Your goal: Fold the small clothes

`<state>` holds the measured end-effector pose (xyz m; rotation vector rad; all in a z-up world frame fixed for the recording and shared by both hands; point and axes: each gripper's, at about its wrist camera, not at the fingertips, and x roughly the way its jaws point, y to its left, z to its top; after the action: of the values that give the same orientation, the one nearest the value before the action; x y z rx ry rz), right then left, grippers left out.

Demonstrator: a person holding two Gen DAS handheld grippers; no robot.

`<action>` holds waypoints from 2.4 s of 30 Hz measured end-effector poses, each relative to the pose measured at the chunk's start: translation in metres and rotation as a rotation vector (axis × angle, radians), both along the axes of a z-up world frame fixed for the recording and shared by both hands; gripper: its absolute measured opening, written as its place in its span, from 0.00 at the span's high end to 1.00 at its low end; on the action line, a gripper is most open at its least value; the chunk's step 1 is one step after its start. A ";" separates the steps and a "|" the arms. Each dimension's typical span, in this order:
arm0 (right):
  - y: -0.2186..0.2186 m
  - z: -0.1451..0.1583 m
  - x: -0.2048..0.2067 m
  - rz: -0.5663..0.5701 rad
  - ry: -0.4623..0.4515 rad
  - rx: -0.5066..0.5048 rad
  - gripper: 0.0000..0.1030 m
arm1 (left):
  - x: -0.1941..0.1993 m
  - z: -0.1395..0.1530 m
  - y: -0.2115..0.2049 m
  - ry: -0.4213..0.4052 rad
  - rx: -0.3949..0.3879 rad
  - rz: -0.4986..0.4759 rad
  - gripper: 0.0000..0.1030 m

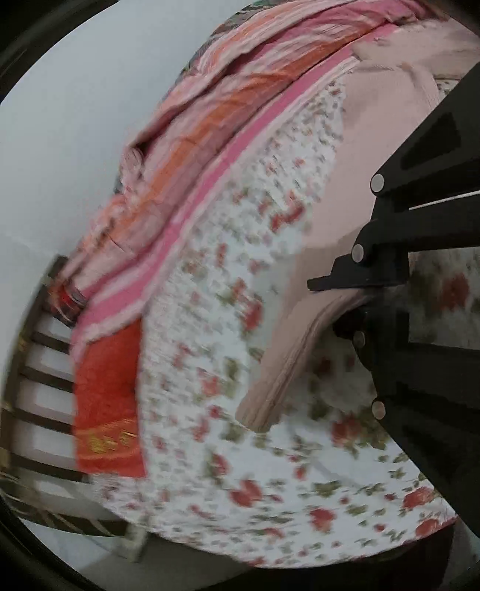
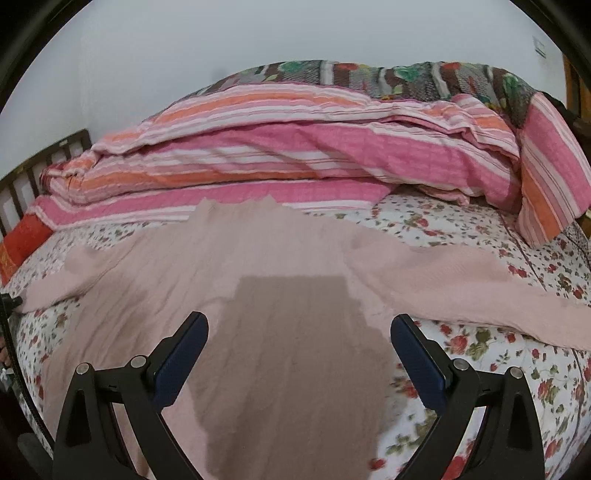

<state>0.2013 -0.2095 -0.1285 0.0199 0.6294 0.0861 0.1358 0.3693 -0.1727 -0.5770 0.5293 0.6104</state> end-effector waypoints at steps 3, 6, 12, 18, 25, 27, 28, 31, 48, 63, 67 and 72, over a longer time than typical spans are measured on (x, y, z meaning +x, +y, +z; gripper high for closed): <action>-0.026 0.003 -0.001 -0.029 -0.011 0.053 0.05 | 0.012 0.037 -0.034 -0.045 0.071 -0.073 0.93; -0.055 0.007 -0.004 -0.068 -0.022 0.095 0.05 | 0.035 0.073 -0.086 -0.085 0.163 -0.180 0.93; -0.122 0.014 -0.022 -0.182 -0.043 0.197 0.05 | 0.089 0.132 -0.224 -0.155 0.275 -0.417 0.93; -0.179 0.017 -0.048 -0.273 -0.090 0.257 0.05 | 0.135 0.130 -0.372 -0.146 0.336 -0.664 0.93; -0.213 0.005 -0.052 -0.312 -0.062 0.314 0.05 | 0.155 0.063 -0.507 0.001 0.292 -0.938 0.90; -0.214 0.003 -0.050 -0.314 -0.056 0.294 0.05 | 0.156 0.047 -0.526 0.042 0.272 -1.007 0.88; -0.212 0.003 -0.049 -0.309 -0.052 0.286 0.05 | 0.156 0.043 -0.530 0.063 0.259 -1.027 0.84; -0.205 0.002 -0.049 -0.279 -0.056 0.268 0.05 | 0.154 0.040 -0.525 0.109 0.200 -1.015 0.60; -0.101 -0.012 -0.008 0.025 0.030 0.282 0.70 | 0.096 0.035 -0.270 -0.039 0.113 -0.668 0.26; -0.044 -0.035 0.090 0.034 0.162 0.001 0.96 | 0.113 0.021 -0.230 -0.091 0.029 -0.767 0.27; -0.056 -0.026 0.078 0.017 0.083 0.068 0.96 | 0.114 0.030 -0.247 -0.144 0.067 -0.853 0.27; -0.053 -0.047 0.087 -0.003 0.158 0.033 0.96 | 0.144 0.005 -0.269 0.032 0.101 -0.861 0.27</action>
<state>0.2885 -0.2627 -0.1754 0.0598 0.7855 0.0929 0.2803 0.0998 -0.1678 -0.2000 0.7065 -0.1728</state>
